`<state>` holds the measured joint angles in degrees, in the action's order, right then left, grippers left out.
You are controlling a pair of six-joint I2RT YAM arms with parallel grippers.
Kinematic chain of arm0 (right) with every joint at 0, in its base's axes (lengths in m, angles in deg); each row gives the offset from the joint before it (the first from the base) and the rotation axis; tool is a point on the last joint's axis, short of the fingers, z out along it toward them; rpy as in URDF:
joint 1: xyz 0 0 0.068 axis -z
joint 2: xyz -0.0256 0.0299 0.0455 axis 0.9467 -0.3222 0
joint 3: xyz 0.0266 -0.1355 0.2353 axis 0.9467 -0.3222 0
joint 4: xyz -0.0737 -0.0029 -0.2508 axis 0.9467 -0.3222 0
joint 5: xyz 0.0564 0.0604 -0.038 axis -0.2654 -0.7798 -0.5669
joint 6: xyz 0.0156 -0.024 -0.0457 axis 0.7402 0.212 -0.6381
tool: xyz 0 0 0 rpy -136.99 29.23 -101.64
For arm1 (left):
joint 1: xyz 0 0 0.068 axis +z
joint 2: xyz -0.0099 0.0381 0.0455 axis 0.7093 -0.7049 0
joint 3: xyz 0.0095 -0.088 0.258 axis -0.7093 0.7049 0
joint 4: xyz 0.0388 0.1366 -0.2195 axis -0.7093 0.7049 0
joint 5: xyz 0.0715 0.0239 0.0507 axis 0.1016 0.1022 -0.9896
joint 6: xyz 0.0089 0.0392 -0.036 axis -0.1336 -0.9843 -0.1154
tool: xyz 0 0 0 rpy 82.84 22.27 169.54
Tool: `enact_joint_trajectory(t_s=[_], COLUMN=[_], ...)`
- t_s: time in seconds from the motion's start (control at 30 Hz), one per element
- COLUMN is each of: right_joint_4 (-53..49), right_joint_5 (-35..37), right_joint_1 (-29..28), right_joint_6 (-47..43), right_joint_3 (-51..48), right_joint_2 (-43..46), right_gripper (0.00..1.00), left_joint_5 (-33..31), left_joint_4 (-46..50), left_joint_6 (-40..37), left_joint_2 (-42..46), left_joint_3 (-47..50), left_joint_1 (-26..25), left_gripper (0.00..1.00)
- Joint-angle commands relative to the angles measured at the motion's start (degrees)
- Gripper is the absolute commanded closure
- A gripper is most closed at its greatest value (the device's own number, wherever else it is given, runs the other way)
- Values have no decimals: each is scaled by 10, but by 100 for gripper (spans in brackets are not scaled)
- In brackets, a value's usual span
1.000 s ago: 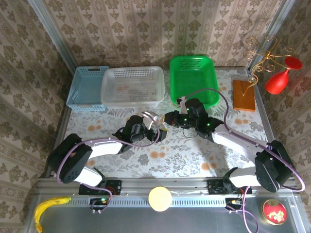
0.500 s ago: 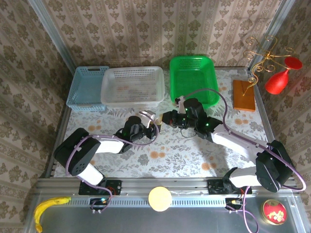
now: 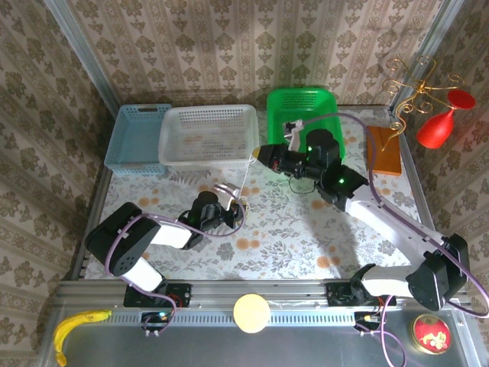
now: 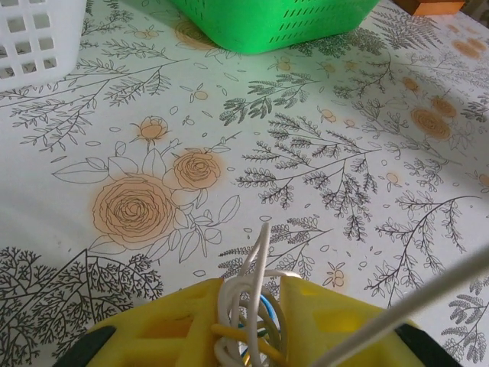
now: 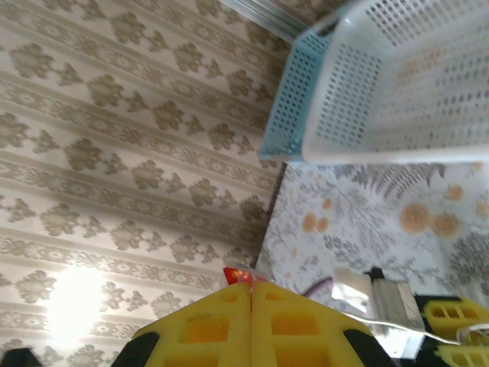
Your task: Untangle the cables
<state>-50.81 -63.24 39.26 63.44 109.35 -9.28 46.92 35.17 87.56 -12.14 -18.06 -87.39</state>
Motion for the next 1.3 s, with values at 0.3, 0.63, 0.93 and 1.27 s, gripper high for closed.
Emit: enact_joint_trajectory(t_s=[0.3,0.63,0.93,1.27], right_joint_4=[-1,-16,5,52], right_joint_5=[-24,-33,-30,-31], right_joint_1=[42,58,58,45], right_joint_6=[7,2,11,34], right_joint_3=[114,170,66,-31], right_joint_2=[43,41,60,73], right_gripper=[100,100,100,100], left_joint_5=[4,5,11,8], left_joint_4=[0,-10,13,117], left_joint_6=[12,23,28,22], left_joint_2=[-23,-43,4,98], left_joint_3=[13,19,17,-15], left_joint_1=[7,8,8,7], left_gripper=[72,50,42,23])
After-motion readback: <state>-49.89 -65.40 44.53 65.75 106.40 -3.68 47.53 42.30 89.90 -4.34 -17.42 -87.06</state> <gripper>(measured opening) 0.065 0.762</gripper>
